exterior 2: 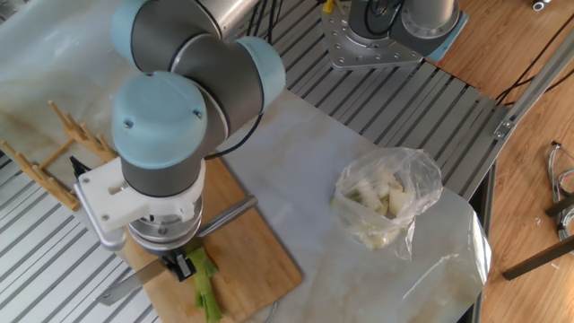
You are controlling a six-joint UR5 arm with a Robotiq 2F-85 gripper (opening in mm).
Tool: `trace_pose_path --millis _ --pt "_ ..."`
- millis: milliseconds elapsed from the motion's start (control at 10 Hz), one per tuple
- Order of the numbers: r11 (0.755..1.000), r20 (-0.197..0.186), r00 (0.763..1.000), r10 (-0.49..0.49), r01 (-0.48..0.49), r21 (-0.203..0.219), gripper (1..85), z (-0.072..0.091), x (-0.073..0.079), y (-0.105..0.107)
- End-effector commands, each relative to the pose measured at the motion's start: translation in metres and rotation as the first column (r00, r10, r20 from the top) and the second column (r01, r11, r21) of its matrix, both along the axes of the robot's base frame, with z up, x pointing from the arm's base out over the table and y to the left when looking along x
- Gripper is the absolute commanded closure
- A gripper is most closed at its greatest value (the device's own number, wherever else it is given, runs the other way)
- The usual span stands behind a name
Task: Chop the scallions
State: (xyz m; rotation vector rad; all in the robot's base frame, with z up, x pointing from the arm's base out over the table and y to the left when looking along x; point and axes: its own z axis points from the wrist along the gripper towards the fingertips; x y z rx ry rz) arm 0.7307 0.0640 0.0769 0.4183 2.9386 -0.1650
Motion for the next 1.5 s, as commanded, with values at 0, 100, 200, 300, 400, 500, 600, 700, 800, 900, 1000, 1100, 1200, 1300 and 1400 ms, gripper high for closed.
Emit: trace_pose_path --millis 0,100,200,300,400,500,600,700,800,900,1000,1100,1200,1300,1400 --pt "1.0 -0.017 1.0 0.012 -0.012 0.015 84.7 0.006 -0.002 -0.001" --pt "1.0 -0.018 1.0 0.02 -0.019 0.014 84.7 0.005 -0.002 -0.002" --pt "1.0 -0.027 0.999 0.029 -0.029 0.01 84.7 0.003 -0.004 -0.006" --pt "0.999 -0.036 0.999 0.039 -0.038 0.008 84.7 0.002 -0.007 -0.01" --pt "0.999 -0.037 0.998 0.045 -0.044 0.005 84.7 0.0 -0.008 -0.015" --pt "0.999 -0.038 0.998 0.049 -0.049 0.002 84.7 0.0 -0.009 -0.019" --pt "0.999 -0.038 0.998 0.049 -0.049 0.005 84.7 0.001 -0.009 -0.019" --pt "0.999 -0.038 0.998 0.049 -0.049 0.003 84.7 0.001 -0.009 -0.019" --pt "0.999 -0.038 0.998 0.049 -0.049 0.0 84.7 0.003 -0.009 -0.021" --pt "0.999 -0.037 0.998 0.047 -0.046 0.019 84.7 0.004 -0.008 -0.016" --pt "0.999 -0.042 0.998 0.039 -0.037 0.031 84.7 0.008 -0.007 -0.011" --pt "0.998 -0.051 0.998 0.032 -0.03 0.047 84.7 0.016 -0.005 -0.006" --pt "0.997 -0.055 0.998 0.03 -0.026 0.066 84.7 0.028 -0.001 0.002" --pt "0.997 -0.056 0.998 0.023 -0.019 0.074 84.7 0.036 0.001 0.01" --pt "0.997 -0.052 0.999 0.013 -0.008 0.08 84.7 0.04 0.004 0.02"
